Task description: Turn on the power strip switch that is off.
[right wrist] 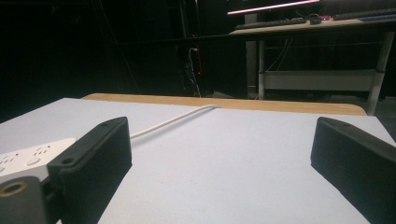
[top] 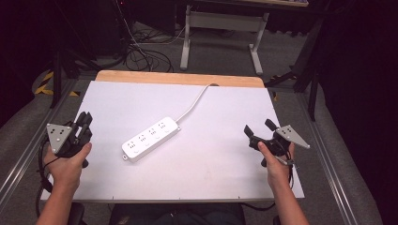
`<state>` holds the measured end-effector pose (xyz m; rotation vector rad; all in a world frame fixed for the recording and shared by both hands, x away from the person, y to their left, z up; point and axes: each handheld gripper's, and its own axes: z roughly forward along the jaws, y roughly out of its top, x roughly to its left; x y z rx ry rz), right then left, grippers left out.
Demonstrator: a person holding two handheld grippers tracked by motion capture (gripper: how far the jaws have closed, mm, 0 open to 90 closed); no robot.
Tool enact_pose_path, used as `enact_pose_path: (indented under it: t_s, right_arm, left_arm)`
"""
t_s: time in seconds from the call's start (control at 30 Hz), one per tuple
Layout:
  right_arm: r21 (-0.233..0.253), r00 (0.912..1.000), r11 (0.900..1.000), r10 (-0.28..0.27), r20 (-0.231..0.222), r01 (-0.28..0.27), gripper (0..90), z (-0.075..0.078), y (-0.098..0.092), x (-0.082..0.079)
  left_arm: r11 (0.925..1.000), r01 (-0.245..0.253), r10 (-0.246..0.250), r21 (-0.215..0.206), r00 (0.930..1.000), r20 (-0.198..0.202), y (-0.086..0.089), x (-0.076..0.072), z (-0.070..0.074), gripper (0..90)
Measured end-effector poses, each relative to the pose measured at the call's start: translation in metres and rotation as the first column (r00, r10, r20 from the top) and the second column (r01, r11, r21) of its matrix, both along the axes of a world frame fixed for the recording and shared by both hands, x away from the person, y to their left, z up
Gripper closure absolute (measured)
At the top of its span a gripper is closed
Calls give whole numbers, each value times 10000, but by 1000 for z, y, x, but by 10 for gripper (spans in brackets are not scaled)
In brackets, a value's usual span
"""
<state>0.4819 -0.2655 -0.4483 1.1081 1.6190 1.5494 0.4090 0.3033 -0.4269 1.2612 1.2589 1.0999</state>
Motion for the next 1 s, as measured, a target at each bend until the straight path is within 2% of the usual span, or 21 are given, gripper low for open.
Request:
enact_pose_path:
  t_s: [0.37,0.6,0.83,1.0]
  right_arm:
    - [17,10000,10000,-20,29,20,59,0,-2,-2]
    - [5,10000,10000,-6,-19,6,60,0,-2,-4]
    - [25,10000,10000,-18,-15,18,65,0,-3,-4]
    - [20,10000,10000,-31,-27,31,66,-1,-4,-4]
  left_arm:
    - [9999,124,-124,2,9999,-107,-1,3,1,898]
    - [9996,288,-287,45,9994,-212,-2,5,3,900]
    - [9979,641,-641,-12,9973,-357,-8,9,4,900]
    - [9954,951,-945,129,9945,-443,-13,12,6,900]
